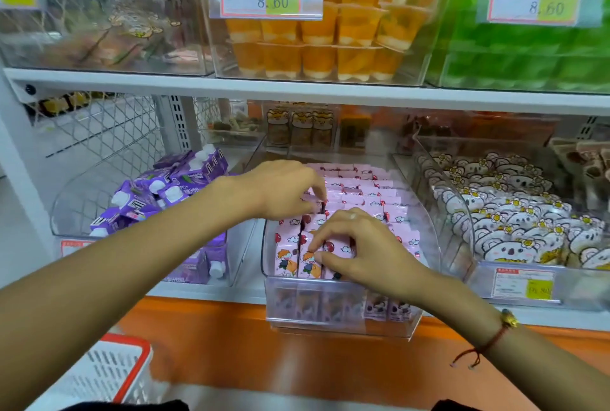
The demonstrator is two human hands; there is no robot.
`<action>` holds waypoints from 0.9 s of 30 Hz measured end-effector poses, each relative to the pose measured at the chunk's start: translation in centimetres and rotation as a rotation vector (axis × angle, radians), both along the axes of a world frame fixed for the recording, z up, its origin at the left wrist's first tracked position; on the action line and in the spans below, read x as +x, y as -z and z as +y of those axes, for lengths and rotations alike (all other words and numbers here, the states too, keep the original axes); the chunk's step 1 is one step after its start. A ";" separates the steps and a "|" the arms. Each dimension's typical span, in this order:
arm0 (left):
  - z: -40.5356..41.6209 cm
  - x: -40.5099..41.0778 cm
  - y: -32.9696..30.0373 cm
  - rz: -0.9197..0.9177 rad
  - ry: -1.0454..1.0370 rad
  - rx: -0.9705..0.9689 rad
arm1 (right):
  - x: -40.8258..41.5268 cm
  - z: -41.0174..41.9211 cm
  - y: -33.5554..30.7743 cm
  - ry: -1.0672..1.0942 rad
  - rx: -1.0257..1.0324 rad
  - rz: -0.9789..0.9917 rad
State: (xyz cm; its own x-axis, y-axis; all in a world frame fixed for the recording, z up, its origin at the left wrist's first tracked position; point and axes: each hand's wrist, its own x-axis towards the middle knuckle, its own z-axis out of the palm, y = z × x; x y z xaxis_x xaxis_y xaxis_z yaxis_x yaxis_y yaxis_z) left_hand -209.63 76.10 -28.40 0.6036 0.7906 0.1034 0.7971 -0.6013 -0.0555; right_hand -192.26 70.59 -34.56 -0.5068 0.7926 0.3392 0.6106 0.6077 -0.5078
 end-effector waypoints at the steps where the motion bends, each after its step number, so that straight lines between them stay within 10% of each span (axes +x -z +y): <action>1: -0.4 -0.5 -0.2 -0.040 0.005 -0.006 | 0.0 0.0 0.0 -0.001 -0.003 -0.003; 8: -2.9 -1.2 1.2 0.134 0.055 -0.063 | 0.5 0.0 -0.5 -0.012 0.028 -0.062; 17: -4.5 -2.0 2.6 -0.106 0.043 0.021 | 2.2 0.0 -0.6 0.106 0.023 -0.190; 27: -6.8 -2.9 0.0 -1.192 -0.083 -0.024 | 1.5 -0.6 -1.8 0.116 0.048 -0.388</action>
State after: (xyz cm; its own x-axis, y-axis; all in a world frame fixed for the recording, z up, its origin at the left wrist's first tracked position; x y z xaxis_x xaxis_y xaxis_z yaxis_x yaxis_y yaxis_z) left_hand -212.52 69.35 -28.35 0.0849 0.8321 0.5481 0.3757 -0.5362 0.7559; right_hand -190.80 70.01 -32.75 -0.5123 0.8401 0.1782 0.8175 0.5406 -0.1987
